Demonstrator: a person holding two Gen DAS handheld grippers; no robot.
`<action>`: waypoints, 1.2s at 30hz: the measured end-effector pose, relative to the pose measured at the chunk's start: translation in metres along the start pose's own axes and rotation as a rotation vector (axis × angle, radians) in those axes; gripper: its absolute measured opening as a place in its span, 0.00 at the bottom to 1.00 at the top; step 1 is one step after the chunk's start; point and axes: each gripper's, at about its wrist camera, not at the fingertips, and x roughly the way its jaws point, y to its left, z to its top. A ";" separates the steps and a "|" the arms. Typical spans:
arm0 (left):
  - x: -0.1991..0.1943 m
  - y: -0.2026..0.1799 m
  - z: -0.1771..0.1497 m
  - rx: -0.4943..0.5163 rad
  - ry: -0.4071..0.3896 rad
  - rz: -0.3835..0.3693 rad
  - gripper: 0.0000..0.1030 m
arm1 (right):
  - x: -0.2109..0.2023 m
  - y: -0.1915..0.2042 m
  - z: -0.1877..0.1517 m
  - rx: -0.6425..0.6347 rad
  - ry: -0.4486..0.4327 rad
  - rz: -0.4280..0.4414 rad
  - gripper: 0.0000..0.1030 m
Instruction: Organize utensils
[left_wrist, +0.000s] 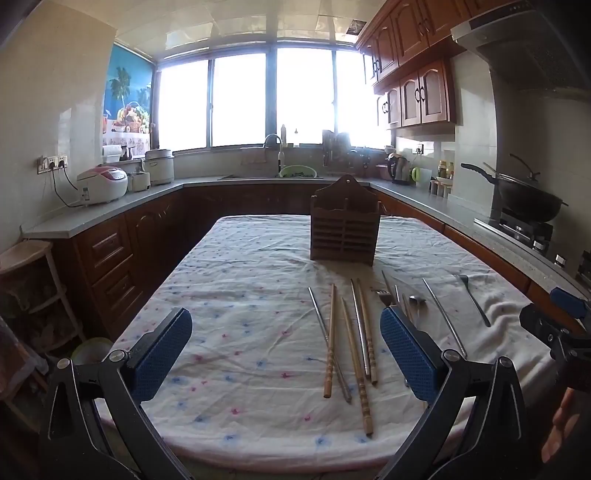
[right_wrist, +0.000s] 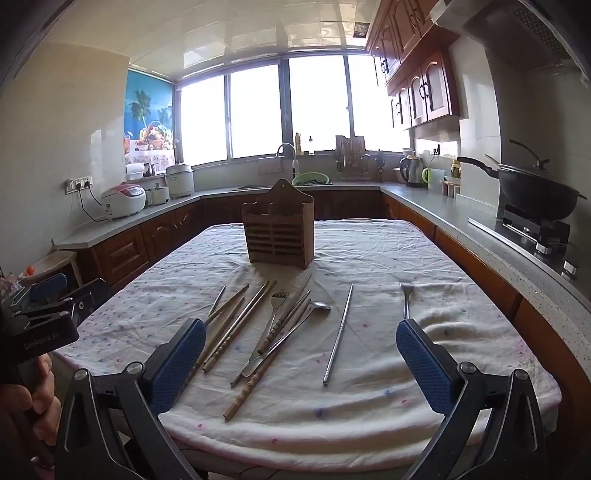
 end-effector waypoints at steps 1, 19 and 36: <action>0.000 0.000 0.000 -0.001 -0.002 0.004 1.00 | 0.000 -0.001 0.000 0.005 -0.001 -0.001 1.00; 0.002 0.003 0.000 -0.022 0.001 0.006 1.00 | 0.001 -0.003 -0.001 0.021 -0.006 0.005 1.00; -0.002 0.004 0.000 -0.023 -0.010 0.003 1.00 | -0.001 0.001 -0.001 0.000 -0.016 0.010 1.00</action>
